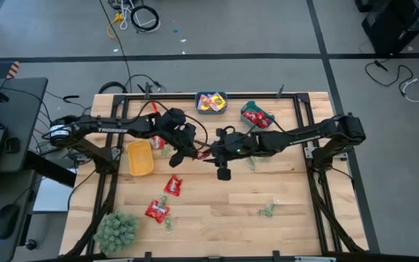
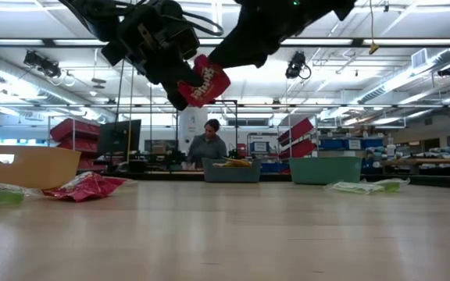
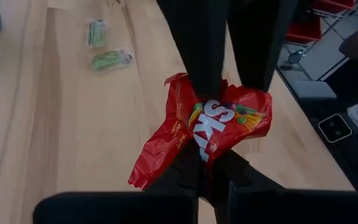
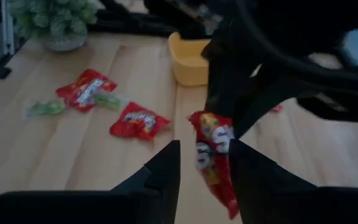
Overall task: Sort candy
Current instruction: Put the red candy into the green bin
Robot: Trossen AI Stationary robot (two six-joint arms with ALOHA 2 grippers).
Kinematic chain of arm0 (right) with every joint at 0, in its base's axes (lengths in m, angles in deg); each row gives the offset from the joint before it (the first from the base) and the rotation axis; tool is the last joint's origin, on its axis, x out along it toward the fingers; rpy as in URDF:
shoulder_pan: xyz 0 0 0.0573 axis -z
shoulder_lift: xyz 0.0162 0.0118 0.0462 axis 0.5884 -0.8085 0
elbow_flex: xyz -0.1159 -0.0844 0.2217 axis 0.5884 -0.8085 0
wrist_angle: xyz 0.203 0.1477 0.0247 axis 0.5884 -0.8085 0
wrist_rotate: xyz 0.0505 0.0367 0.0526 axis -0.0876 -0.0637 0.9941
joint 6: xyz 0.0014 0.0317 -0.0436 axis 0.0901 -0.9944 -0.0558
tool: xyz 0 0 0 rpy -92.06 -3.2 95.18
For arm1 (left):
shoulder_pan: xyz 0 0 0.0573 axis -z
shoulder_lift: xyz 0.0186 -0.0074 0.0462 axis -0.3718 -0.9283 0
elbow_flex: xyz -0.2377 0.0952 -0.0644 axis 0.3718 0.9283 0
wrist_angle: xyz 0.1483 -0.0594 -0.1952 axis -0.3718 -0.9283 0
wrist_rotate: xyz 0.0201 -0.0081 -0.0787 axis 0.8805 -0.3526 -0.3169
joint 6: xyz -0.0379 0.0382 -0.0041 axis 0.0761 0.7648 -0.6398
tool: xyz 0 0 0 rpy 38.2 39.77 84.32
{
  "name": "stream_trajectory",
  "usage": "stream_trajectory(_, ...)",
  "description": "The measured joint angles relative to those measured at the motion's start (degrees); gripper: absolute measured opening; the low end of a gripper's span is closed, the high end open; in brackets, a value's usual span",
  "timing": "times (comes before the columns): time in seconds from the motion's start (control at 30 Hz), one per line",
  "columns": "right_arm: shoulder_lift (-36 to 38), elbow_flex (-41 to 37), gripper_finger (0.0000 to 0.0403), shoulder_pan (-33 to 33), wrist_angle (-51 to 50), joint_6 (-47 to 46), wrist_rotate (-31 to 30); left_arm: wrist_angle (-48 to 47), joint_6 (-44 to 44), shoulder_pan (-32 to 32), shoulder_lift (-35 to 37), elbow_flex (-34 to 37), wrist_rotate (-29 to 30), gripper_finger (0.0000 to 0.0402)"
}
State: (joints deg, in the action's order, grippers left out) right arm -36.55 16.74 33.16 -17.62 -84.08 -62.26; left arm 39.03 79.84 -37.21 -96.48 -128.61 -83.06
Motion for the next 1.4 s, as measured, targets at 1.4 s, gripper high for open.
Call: stream_trajectory(1.4, 12.61, -10.51, 0.0000, 31.92, -19.37, -14.03, -16.63, -11.84, 7.70, 0.89, 7.69, -0.07, 25.81, 0.0172)
